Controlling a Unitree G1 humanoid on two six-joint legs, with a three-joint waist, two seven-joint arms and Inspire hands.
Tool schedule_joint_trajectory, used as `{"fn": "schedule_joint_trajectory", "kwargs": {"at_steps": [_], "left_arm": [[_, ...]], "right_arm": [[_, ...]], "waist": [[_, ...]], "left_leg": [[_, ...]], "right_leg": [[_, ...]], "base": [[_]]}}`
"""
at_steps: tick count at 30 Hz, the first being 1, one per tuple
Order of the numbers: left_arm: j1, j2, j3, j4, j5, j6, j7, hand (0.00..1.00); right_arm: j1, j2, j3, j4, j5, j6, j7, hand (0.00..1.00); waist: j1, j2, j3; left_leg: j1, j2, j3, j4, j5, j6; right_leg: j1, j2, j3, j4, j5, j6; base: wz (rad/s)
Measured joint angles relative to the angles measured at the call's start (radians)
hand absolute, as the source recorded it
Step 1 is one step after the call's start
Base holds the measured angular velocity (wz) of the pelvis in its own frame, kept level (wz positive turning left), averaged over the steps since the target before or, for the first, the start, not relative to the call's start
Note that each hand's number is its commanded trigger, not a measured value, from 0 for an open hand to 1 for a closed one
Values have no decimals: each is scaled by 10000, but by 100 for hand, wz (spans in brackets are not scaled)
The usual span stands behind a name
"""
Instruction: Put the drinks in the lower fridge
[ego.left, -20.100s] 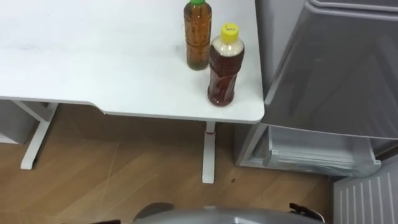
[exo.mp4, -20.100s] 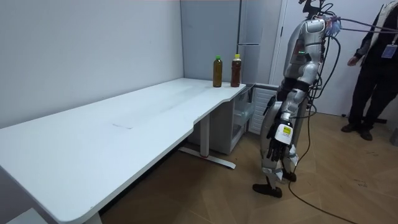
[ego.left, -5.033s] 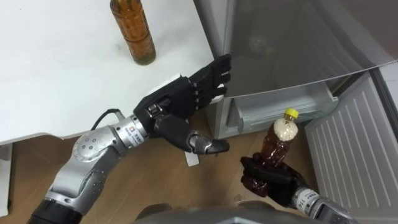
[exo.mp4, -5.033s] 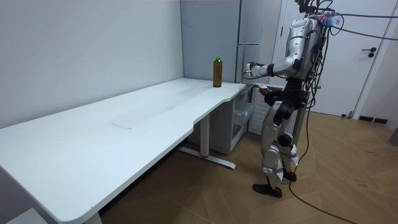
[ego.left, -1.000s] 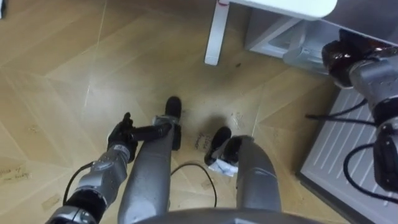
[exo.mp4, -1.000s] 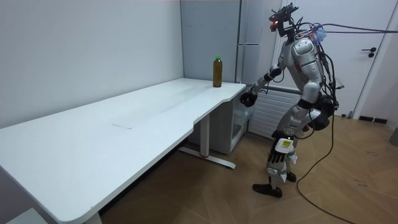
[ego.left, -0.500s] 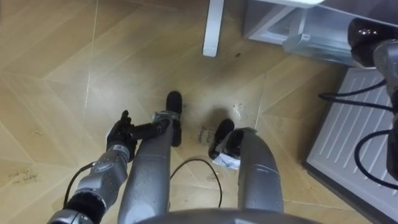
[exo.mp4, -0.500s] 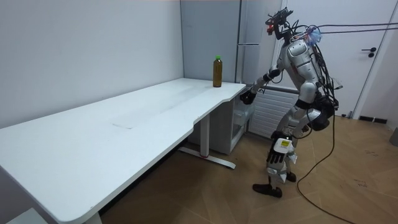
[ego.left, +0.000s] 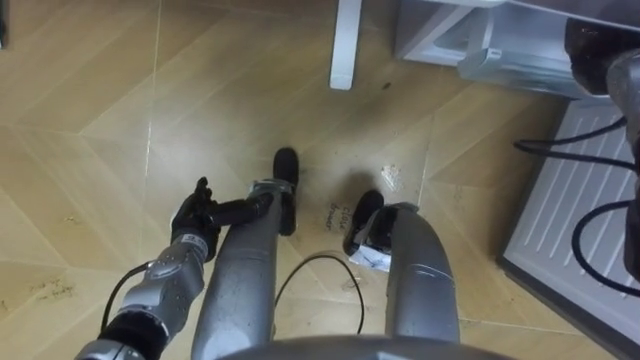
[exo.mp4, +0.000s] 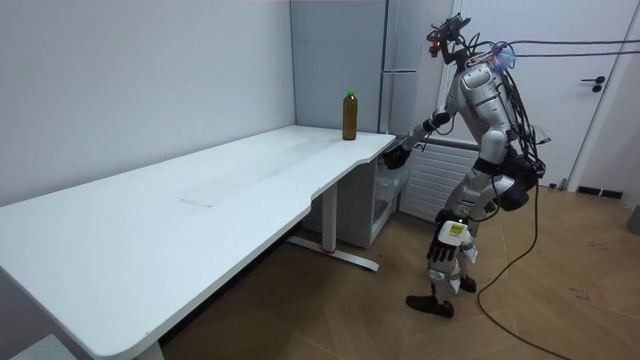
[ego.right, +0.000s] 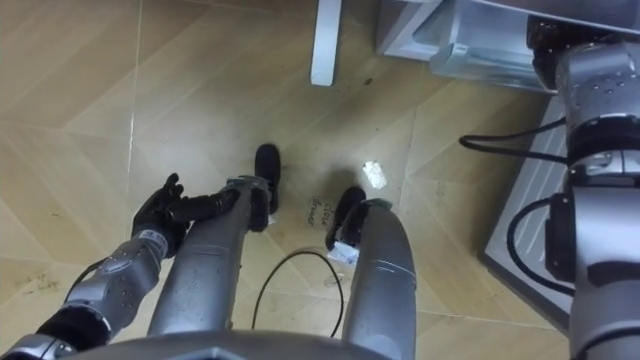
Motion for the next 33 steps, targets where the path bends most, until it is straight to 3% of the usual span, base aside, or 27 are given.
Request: {"fn": "schedule_joint_trajectory", "kwargs": {"at_steps": [16, 33], "left_arm": [[316, 240, -147, -12, -795, -378, -361, 0], [459, 424, -417, -12, -1564, -622, -311, 0]], "right_arm": [[65, 6, 395, 52, -4, 36, 306, 0], [81, 4, 857, 74, -108, 8, 431, 0]], "waist": [[-42, -121, 67], [-60, -137, 75]], "left_leg": [[63, -7, 18, 57, -16, 29], [158, 10, 76, 58, -15, 30]], "right_leg": [[103, -144, -56, 27, -17, 0], [163, -145, -46, 42, -13, -6]], "base": [[0], [0]]}}
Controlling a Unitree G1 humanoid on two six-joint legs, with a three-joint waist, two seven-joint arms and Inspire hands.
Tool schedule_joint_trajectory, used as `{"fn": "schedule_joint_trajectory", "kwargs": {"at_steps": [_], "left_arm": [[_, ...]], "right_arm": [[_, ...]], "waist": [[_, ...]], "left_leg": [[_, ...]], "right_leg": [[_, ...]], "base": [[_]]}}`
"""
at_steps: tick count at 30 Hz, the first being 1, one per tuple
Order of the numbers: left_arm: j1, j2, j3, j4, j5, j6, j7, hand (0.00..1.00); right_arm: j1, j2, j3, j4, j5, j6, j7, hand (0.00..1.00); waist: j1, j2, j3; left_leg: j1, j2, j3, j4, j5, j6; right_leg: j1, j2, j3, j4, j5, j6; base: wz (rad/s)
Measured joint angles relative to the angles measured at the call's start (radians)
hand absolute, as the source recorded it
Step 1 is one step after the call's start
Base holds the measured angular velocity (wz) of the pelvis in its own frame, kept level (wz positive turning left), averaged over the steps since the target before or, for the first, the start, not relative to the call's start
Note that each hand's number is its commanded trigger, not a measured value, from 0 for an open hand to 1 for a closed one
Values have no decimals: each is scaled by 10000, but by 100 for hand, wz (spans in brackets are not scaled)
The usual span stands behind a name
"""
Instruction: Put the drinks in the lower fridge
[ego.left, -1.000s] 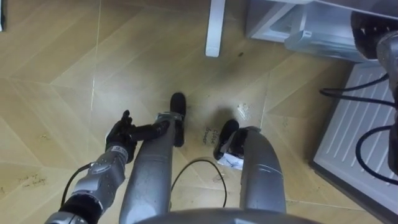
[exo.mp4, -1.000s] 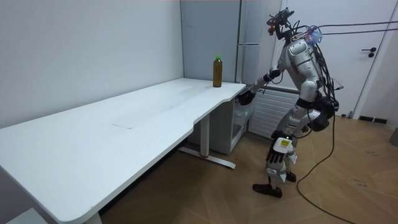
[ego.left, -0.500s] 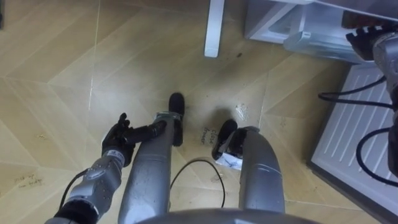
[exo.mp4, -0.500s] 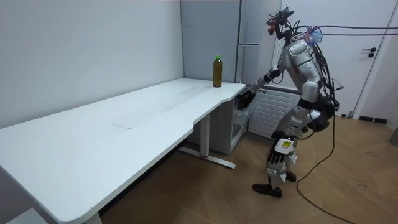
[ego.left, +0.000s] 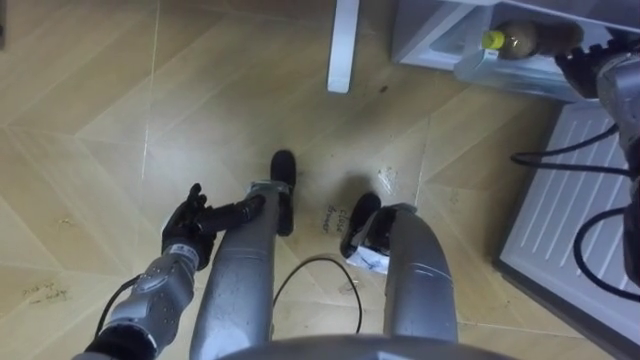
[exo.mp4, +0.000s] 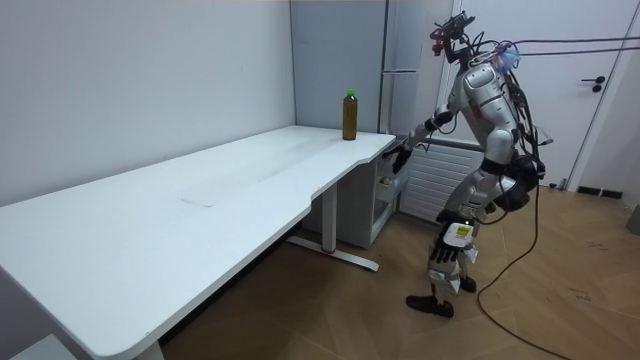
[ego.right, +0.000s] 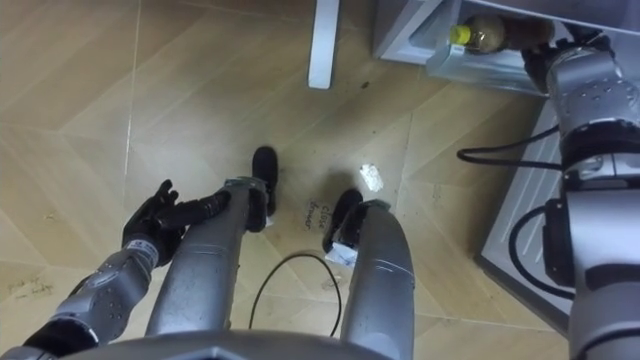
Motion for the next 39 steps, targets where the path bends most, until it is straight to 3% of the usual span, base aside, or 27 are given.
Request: {"fn": "schedule_joint_trajectory", "kwargs": {"at_steps": [9, 15, 21, 28, 34, 39], "left_arm": [[77, 36, -142, -67, -397, -81, 179, 0], [208, 65, -142, -411, -382, -67, 337, 0], [221, 69, -148, -366, -277, 61, 299, 0], [177, 27, -115, 473, -174, 347, -161, 0], [94, -37, 494, 1275, 720, 470, -619, 0], [214, -102, 1146, 1643, 845, 587, -840, 0]], "right_arm": [[116, 2, 314, 3, -278, 21, 85, 0], [158, 6, 319, 408, -342, 25, 506, 0], [404, 132, 713, 1144, -705, 58, 961, 0], [1733, 237, 867, 1181, -926, 68, 1784, 0], [2552, 269, 973, 1172, -1966, 113, 2904, 0], [3268, 349, 947, 1166, -2686, 109, 3571, 0]], "waist": [[-12, -61, 34], [41, -135, 63], [283, -116, 62], [629, -7, 71], [608, 235, 31], [563, 454, -100]], "left_leg": [[76, 1, -9, 9, -1, 1], [169, 125, -25, 56, -20, 24], [896, 195, -36, -41, -89, -17], [2374, 180, -284, -486, -200, -136], [3491, 245, -370, -1002, -269, -165], [4584, 308, -319, -1553, -358, -198]], "right_leg": [[115, 7, -44, -20, 0, 1], [281, 117, -41, -80, 13, 5], [1122, 274, -192, -390, 20, -8], [2804, 489, -352, -1163, -3, 88], [4155, 638, -535, -2135, 172, 184], [5401, 910, -592, -3169, 434, 279]], "base": [[0], [0], [-3], [3], [0], [-6]]}}
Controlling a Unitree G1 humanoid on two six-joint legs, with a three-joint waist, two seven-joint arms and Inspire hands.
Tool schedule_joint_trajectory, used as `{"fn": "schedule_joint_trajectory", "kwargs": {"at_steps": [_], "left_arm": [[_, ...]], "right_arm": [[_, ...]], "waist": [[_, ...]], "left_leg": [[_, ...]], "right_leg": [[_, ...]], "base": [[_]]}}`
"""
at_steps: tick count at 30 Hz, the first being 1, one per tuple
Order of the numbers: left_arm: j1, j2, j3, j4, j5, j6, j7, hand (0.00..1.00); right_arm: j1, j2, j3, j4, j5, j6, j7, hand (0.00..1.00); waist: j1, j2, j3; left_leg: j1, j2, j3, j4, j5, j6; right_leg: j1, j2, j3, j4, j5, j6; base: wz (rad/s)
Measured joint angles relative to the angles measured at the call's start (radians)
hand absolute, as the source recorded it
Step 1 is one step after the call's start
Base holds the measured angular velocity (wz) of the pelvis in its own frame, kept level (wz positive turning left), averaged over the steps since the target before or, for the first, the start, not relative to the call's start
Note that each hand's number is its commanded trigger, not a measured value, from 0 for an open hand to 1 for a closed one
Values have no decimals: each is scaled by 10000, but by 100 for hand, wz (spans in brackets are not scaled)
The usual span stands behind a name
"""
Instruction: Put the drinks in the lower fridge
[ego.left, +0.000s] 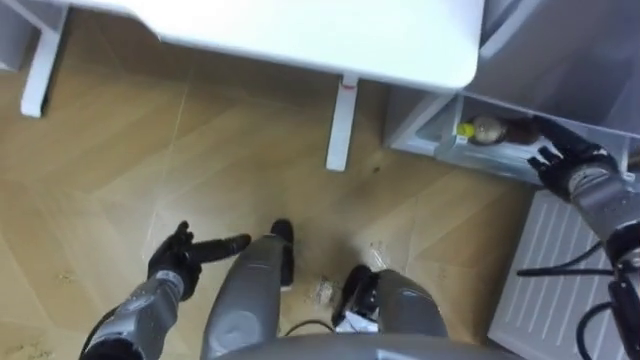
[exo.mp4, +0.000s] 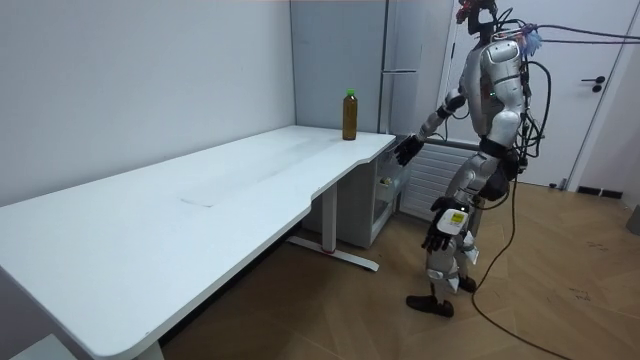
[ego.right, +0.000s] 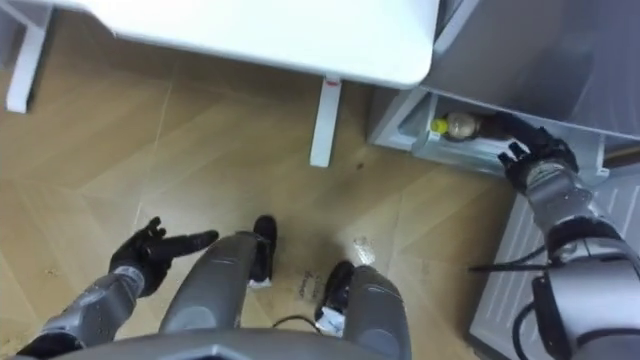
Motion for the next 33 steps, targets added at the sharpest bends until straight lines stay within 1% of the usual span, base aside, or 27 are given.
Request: {"fn": "schedule_joint_trajectory", "kwargs": {"at_steps": [1, 2, 3, 4, 5, 6, 7, 8, 9, 10, 11, 12, 13, 15, 17, 18, 20, 21, 22, 23, 25, 27, 28, 29, 31, 33], "left_arm": [[49, -10, 41, 41, 23, 14, -4, 0], [163, -13, 134, 36, 234, 14, -48, 0], [246, -19, 226, 36, 393, 15, -110, 0], [401, -43, 466, 14, 559, 20, -216, 0], [597, -97, 712, 1, 559, 23, -344, 0], [719, -122, 773, 2, 567, 24, -383, 0], [856, -180, 932, -12, 632, 33, -387, 0], [1025, -263, 1158, -72, 704, 55, -386, 0], [1132, -317, 1272, -82, 770, 71, -384, 0], [1322, -411, 1435, -175, 807, 85, -375, 0], [1509, -448, 1494, -421, 840, 94, -371, 0], [1598, -448, 1502, -564, 842, 93, -375, 0], [1699, -455, 1514, -715, 880, 98, -374, 0], [1796, -474, 1510, -752, 1185, 95, -367, 0], [1880, -529, 1615, -751, 1258, 94, -322, 0], [1909, -571, 1698, -742, 1263, 93, -325, 0], [2067, -722, 1816, -712, 1290, 84, -324, 0], [2090, -748, 1817, -715, 1289, 83, -325, 0], [2115, -784, 1817, -714, 1283, 84, -318, 0], [2133, -787, 1813, -717, 1242, 84, -276, 0], [2106, -806, 1815, -742, 1230, 69, -105, 0], [2046, -906, 1910, -746, 1396, 36, 52, 0], [2018, -975, 1954, -746, 1656, -17, 142, 0], [2006, -1028, 1961, -746, 1787, -37, 218, 0], [1949, -1076, 1961, -746, 1922, -64, 316, 0], [1870, -1117, 1961, -805, 1915, -95, 437, 0]], "right_arm": [[291, 49, -3, -30, -146, -14, 182, 0], [645, 126, -3, -82, -313, -36, 360, 0], [829, 176, -41, -98, -365, -35, 477, 0], [1179, 292, -247, -182, -560, -27, 664, 0], [1557, 368, -327, -355, -780, -45, 760, 0], [1789, 385, -331, -484, -870, -58, 841, 0], [2176, 503, -391, -587, -1155, -114, 1024, 0], [2511, 753, -568, -620, -1548, -104, 1084, 0], [2667, 886, -680, -630, -1671, -87, 1107, 0], [2909, 1101, -789, -690, -1827, -77, 1146, 0], [3178, 1210, -790, -963, -1879, -77, 1171, 0], [3287, 1255, -790, -1096, -1936, -78, 1192, 0], [3586, 1280, -788, -1348, -2255, -87, 1275, 0], [4031, 1355, -776, -1429, -2769, -103, 1373, 0], [4446, 1696, -793, -1430, -3608, -116, 1378, 0], [4537, 1802, -795, -1419, -3925, -118, 1384, 0], [4878, 2148, -795, -1225, -4914, -125, 1398, 0], [4958, 2207, -792, -1208, -5084, -125, 1402, 0], [5028, 2311, -761, -1158, -5389, -124, 1394, 0], [5029, 2399, -653, -1020, -5642, -123, 1385, 0], [5030, 2573, -652, -741, -6172, -138, 1342, 0], [5026, 2729, -659, -506, -6790, -176, 1275, 0], [5048, 2818, -664, -411, -7215, -206, 1240, 0], [5091, 2879, -669, -368, -7496, -213, 1190, 0], [5179, 2958, -669, -366, -7830, -311, 1043, 0], [5265, 3031, -672, -401, -8265, -354, 851, 0]], "waist": [[4, 47, -53], [10, 59, -125], [0, 69, -156], [-15, 97, -206], [-81, 99, -334], [-120, 101, -399], [-213, 106, -440], [-290, 68, -468], [-292, 49, -485], [-360, 40, -496], [-486, 34, -501], [-548, 32, -500], [-601, 36, -501], [-610, 42, -500], [-608, 39, -499], [-627, 35, -497], [-760, 60, -497], [-771, 73, -497], [-774, 113, -465], [-827, 130, -458], [-856, 132, -465], [-859, 140, -458], [-858, 156, -443], [-864, 185, -450], [-864, 223, -434], [-864, 258, -440]], "left_leg": [[360, -10, 5, -206, -13, -5], [735, -24, 32, -434, -19, -13], [944, -33, 51, -553, -22, -16], [1346, -52, 79, -765, -40, -27], [1637, -101, 87, -949, -55, -35], [1754, -123, 85, -1033, -57, -36], [2097, -163, 79, -1235, -57, -38], [2519, -198, 109, -1451, -63, -48], [2712, -209, 145, -1555, -72, -59], [2975, -216, 185, -1660, -78, -68], [3100, -219, 215, -1728, -84, -74], [3142, -226, 215, -1751, -85, -76], [3260, -230, 217, -1797, -90, -83], [3542, -229, 219, -1904, -119, -96], [3864, -224, 231, -1991, -184, -142], [3945, -224, 235, -2018, -199, -149], [4223, -252, 236, -2140, -236, -157], [4229, -257, 234, -2144, -239, -155], [4225, -258, 236, -2149, -240, -155], [4223, -258, 245, -2149, -240, -155], [4235, -258, 246, -2146, -246, -153], [4265, -265, 242, -2138, -256, -146], [4323, -270, 242, -2136, -274, -140], [4382, -277, 235, -2128, -305, -136], [4476, -307, 209, -2155, -314, -124], [4526, -329, 216, -2164, -330, -102]], "right_leg": [[377, 19, -69, -301, 62, 19], [754, 68, -49, -613, 120, 67], [985, 84, -49, -786, 155, 90], [1414, 113, -64, -1110, 215, 127], [1699, 108, -70, -1334, 234, 157], [1832, 112, -83, -1440, 245, 176], [2229, 121, -168, -1746, 296, 217], [2649, 132, -172, -2011, 338, 253], [2852, 138, -174, -2146, 351, 268], [3153, 159, -172, -2370, 396, 287], [3310, 177, -176, -2504, 418, 296], [3366, 180, -180, -2540, 418, 296], [3513, 207, -168, -2685, 449, 313], [3887, 278, -172, -3041, 552, 340], [4300, 332, -181, -3338, 596, 351], [4386, 336, -178, -3385, 604, 353], [4685, 341, -185, -3561, 628, 371], [4689, 337, -186, -3560, 627, 373], [4685, 337, -186, -3556, 627, 373], [4678, 336, -187, -3535, 627, 374], [4704, 335, -200, -3526, 624, 379], [4740, 333, -194, -3529, 624, 380], [4810, 330, -196, -3550, 624, 384], [4908, 334, -197, -3632, 632, 404], [5014, 328, -195, -3689, 640, 431], [5069, 308, -192, -3681, 626, 455]], "base": [[-4], [0], [-3], [-4], [0], [5], [5], [0], [-8], [-7], [-3], [0], [3], [0], [-4], [0], [0], [0], [0], [0], [0], [0], [0], [0], [0], [0]]}}
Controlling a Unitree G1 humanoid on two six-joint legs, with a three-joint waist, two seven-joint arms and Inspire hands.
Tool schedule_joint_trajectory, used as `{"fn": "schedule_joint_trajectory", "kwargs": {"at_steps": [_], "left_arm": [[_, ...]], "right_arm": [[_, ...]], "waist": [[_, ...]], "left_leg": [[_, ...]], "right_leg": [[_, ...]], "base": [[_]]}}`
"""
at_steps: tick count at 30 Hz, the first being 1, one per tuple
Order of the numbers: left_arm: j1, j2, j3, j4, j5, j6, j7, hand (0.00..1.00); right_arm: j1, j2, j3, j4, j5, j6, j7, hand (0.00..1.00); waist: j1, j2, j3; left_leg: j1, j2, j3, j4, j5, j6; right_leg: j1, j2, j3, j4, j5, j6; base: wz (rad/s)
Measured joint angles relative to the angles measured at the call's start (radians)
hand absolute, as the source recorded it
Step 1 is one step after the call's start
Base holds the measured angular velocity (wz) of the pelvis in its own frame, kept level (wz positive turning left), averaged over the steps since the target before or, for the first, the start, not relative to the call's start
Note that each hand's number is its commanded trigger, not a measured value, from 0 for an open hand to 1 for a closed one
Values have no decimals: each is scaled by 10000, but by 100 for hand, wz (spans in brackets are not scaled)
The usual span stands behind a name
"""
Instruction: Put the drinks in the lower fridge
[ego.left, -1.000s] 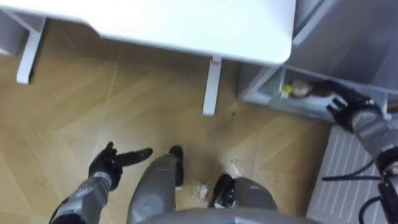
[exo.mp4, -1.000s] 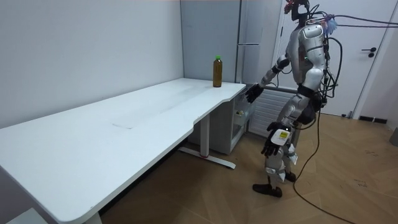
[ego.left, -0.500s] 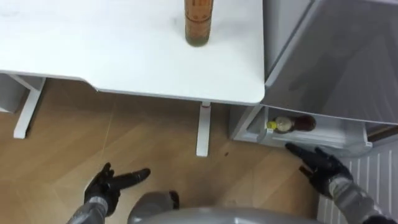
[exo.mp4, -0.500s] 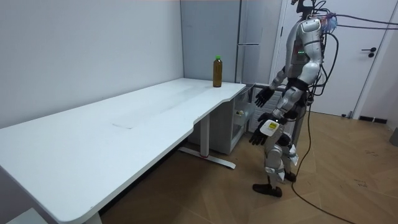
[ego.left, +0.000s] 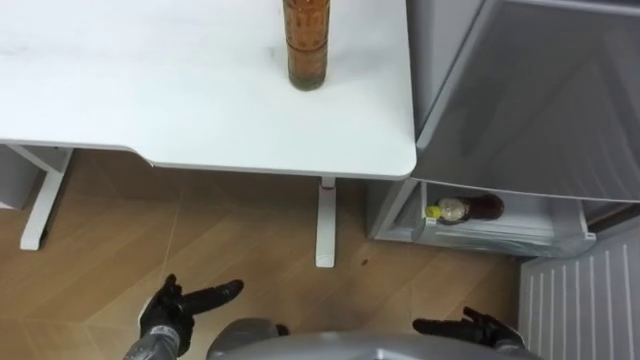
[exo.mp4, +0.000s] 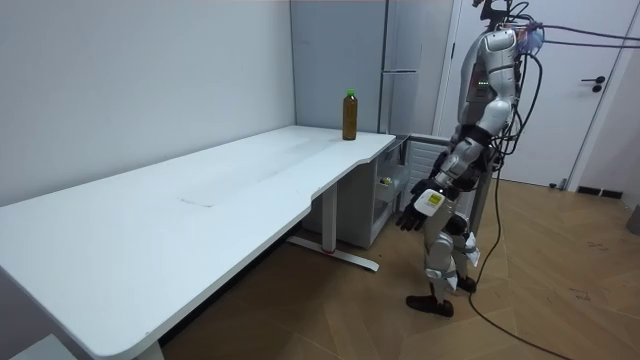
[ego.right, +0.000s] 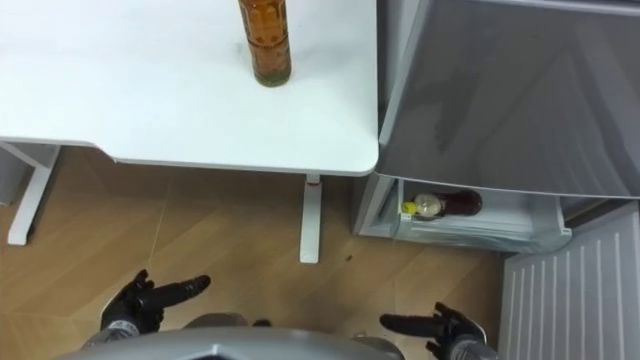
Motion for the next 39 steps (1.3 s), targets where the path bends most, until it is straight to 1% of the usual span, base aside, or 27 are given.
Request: {"fn": "schedule_joint_trajectory", "kwargs": {"at_steps": [3, 4, 6, 8, 10, 12, 14, 15, 17, 18, 20, 21, 23, 24, 26, 29, 31, 33, 35, 39], "left_arm": [[-60, -4, 22, -104, 13, -90, 212, 0], [-34, -40, 131, -364, 18, -96, 373, 0], [-41, -121, 322, -684, 21, -240, 586, 0], [-51, -313, 535, -982, 19, -498, 858, 0], [-24, -396, 690, -1108, 82, -662, 1065, 0], [93, -563, 1057, -1687, 590, -669, 1435, 0], [90, -630, 1484, -2568, 1299, -799, 1948, 0], [92, -629, 1520, -2775, 1420, -906, 2084, 0], [95, -683, 1839, -3411, 2095, -1379, 2579, 0], [96, -689, 1918, -3549, 2204, -1470, 2703, 0], [148, -771, 2172, -4128, 3076, -1727, 3323, 0], [189, -778, 2179, -4303, 3202, -1786, 3465, 0], [270, -779, 2169, -5176, 3593, -1842, 3913, 0], [266, -780, 2167, -5394, 3688, -1883, 4002, 0], [259, -781, 2105, -6003, 3776, -2268, 4275, 0], [263, -780, 1970, -6503, 3892, -2312, 4578, 0], [263, -780, 1771, -6804, 4164, -2310, 4731, 0], [259, -762, 1555, -7267, 4398, -2312, 4797, 0], [257, -744, 1354, -7793, 4733, -2312, 4725, 0], [209, -693, 1019, -8045, 4831, -2311, 4398, 0]], "right_arm": [[36, 14, 23, 1, -640, -82, -64, 0], [60, 30, 15, 6, -913, -180, -139, 0], [54, 63, 16, 31, -1126, -282, -274, 0], [0, 96, 15, 296, -1123, -435, -375, 0], [30, 169, -9, 473, -1117, -542, -464, 0], [40, 193, -103, 515, -1134, -664, -440, 0], [46, 210, -210, 678, -1153, -721, -412, 0], [63, 210, -212, 683, -1155, -732, -413, 0], [61, 243, -240, 687, -1276, -813, -413, 0], [79, 264, -299, 695, -1324, -870, -411, 0], [81, 363, -497, 902, -1420, -1077, -425, 0], [78, 378, -505, 952, -1429, -1119, -427, 0], [56, 388, -480, 992, -1458, -1162, -423, 0], [52, 394, -474, 1013, -1458, -1174, -422, 0], [21, 413, -472, 1104, -1470, -1278, -398, 0], [28, 422, -474, 1112, -1461, -1287, -304, 0], [33, 437, -428, 1162, -1458, -1270, -243, 0], [-44, 434, -371, 1190, -1463, -1248, -188, 0], [-157, 435, -361, 1281, -1459, -1248, -12, 0], [-176, 435, -360, 1324, -1464, -1249, 29, 0]], "waist": [[18, 34, 3], [-3, 37, 6], [13, 37, 10], [29, 53, 13], [82, 75, 14], [51, 62, 12], [69, 50, 17], [74, 47, 17], [158, 34, 4], [171, 21, -2], [179, -16, -16], [182, -20, -30], [176, -12, -39], [189, -12, -41], [271, 9, -50], [257, 33, -52], [187, -12, -52], [180, -52, -46], [147, -80, -52], [77, -83, -54]], "left_leg": [[19, -4, 16, 4, -22, -4], [21, -2, 13, 10, -31, -8], [23, -5, -10, 12, -34, -11], [97, -10, -15, 22, -64, -17], [166, -3, -16, 35, -103, -36], [170, 2, -35, 89, -141, -48], [147, -17, -125, 130, -161, -44], [149, -21, -134, 140, -173, -43], [158, -25, -134, 144, -191, -43], [162, -26, -134, 143, -195, -45], [220, -31, -147, 174, -230, -43], [224, -32, -150, 194, -249, -44], [227, -52, -276, 251, -273, -45], [227, -53, -298, 255, -274, -45], [279, -54, -326, 248, -276, -49], [309, -64, -411, 250, -270, -57], [298, -95, -560, 302, -269, -57], [261, -100, -593, 357, -269, -57], [262, -111, -589, 362, -269, -53], [270, -119, -582, 305, -266, -47]], "right_leg": [[19, 1, 48, -10, -1, 3], [23, 3, 44, -12, -1, 3], [71, 12, 10, -18, -1, 3], [172, 14, -2, -38, -2, 4], [234, 19, 10, -36, -2, 4], [268, 26, -19, -57, -1, 3], [319, 28, -105, -80, -1, 4], [331, 30, -106, -88, -1, 4], [347, 33, -96, -159, -1, 7], [347, 33, -92, -175, -2, 10], [476, 41, -143, -206, 7, 22], [496, 41, -154, -203, 7, 23], [568, 49, -249, -174, 17, 35], [577, 53, -261, -174, 17, 36], [644, 63, -288, -179, 17, 36], [726, 73, -375, -179, 17, 36], [808, 72, -549, -186, 17, 36], [803, 77, -569, -191, 17, 36], [806, 68, -539, -190, 17, 36], [810, 62, -521, -186, 17, 36]], "base": [[0], [0], [4], [0], [-2], [3], [9], [4], [0], [0], [4], [6], [12], [12], [3], [5], [19], [9], [0], [0]]}}
